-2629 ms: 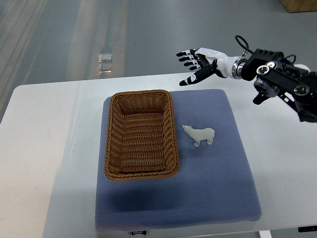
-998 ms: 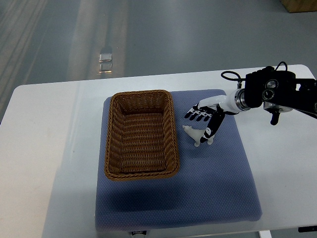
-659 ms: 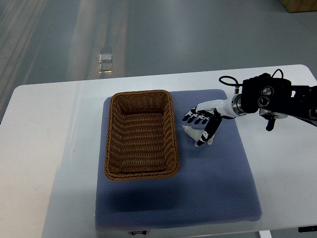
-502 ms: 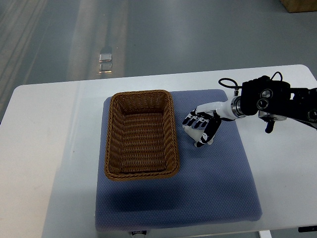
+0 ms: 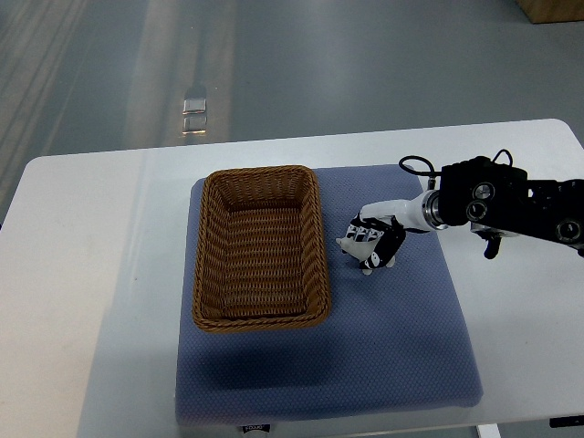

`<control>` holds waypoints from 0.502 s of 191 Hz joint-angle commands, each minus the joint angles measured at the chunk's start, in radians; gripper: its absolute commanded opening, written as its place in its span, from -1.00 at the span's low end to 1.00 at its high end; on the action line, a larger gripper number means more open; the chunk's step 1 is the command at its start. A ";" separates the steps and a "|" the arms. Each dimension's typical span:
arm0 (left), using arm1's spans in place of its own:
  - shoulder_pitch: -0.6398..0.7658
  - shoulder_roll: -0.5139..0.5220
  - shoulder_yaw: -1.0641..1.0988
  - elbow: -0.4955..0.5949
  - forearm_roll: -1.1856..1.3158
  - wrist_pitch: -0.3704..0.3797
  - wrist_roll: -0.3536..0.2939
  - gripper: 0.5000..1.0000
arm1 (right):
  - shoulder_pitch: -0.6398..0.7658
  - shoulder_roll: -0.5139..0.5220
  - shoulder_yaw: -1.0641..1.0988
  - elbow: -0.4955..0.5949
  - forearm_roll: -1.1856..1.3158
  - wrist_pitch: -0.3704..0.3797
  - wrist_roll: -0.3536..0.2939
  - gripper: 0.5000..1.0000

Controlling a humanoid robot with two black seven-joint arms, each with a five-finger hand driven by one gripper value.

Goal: Place white bear in brown basket with right hand
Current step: 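Lift the bear with the right hand up off the cushion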

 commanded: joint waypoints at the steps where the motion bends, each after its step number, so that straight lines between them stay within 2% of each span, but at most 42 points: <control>1: 0.000 0.000 0.000 0.000 0.000 0.001 0.000 1.00 | 0.000 -0.002 0.000 0.000 -0.013 -0.013 0.000 -0.83; 31: 0.000 0.000 0.000 0.000 0.000 0.001 0.000 1.00 | 0.026 -0.030 0.003 0.001 -0.015 -0.003 0.000 -0.83; 96: 0.000 0.000 0.000 0.000 0.000 0.001 0.000 1.00 | 0.253 -0.172 0.012 0.061 0.007 0.039 0.000 -0.83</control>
